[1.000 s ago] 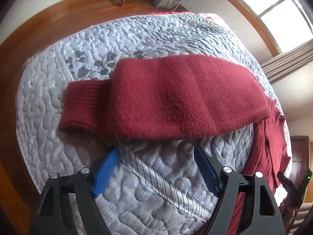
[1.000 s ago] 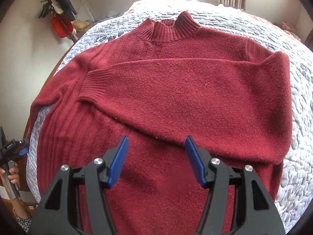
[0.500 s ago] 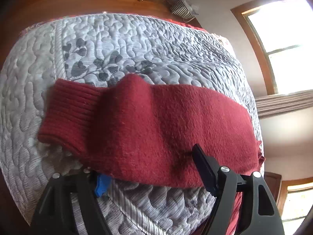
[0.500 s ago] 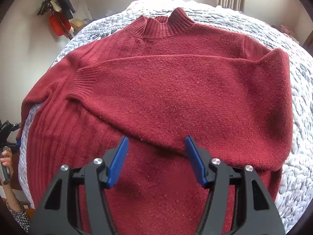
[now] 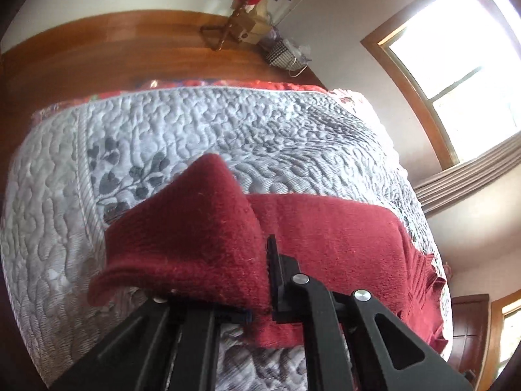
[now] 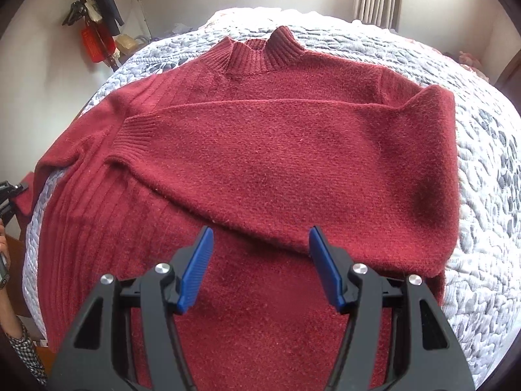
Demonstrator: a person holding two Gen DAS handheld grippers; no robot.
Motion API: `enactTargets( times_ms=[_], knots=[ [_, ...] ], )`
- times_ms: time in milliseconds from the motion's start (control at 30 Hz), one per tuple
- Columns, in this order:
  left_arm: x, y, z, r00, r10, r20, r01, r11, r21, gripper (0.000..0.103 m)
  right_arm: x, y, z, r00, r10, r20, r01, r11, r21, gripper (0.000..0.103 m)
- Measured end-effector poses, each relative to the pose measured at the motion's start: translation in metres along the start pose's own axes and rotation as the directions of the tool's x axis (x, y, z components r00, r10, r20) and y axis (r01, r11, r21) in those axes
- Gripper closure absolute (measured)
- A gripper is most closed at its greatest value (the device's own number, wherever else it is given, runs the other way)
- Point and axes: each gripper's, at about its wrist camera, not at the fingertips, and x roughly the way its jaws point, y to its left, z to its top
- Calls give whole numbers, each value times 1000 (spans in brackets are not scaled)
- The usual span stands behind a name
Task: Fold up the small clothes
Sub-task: 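Carry the held sleeve with the left tool across the chest and release it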
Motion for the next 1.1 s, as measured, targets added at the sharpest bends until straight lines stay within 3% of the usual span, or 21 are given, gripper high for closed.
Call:
enactTargets(
  times_ms=[200, 367, 600, 833, 967, 1100],
  knots=[
    [-18, -79, -15, 993, -76, 91, 55, 976, 213, 97, -2, -20, -3, 1000, -12, 7, 12, 999, 37, 42],
    [-24, -156, -44, 982, -148, 116, 88, 908, 410, 97, -4, -32, -7, 1000, -9, 15, 8, 999, 54, 42],
    [-6, -238, -99, 978, -209, 18, 164, 814, 557, 96, -8, -47, -12, 1000, -13, 27, 11, 997, 72, 42],
    [28, -295, -162, 969, -223, -109, 240, 735, 635, 96, -15, -64, -19, 999, -27, 34, 24, 996, 86, 42],
    [57, -314, -194, 963, -189, -193, 270, 698, 663, 96, -13, -74, -22, 999, -35, 27, 33, 995, 97, 42],
    [101, -319, -223, 951, -93, -295, 277, 679, 679, 90, -6, -82, -24, 1000, -10, 19, 7, 992, 124, 42]
  ],
)
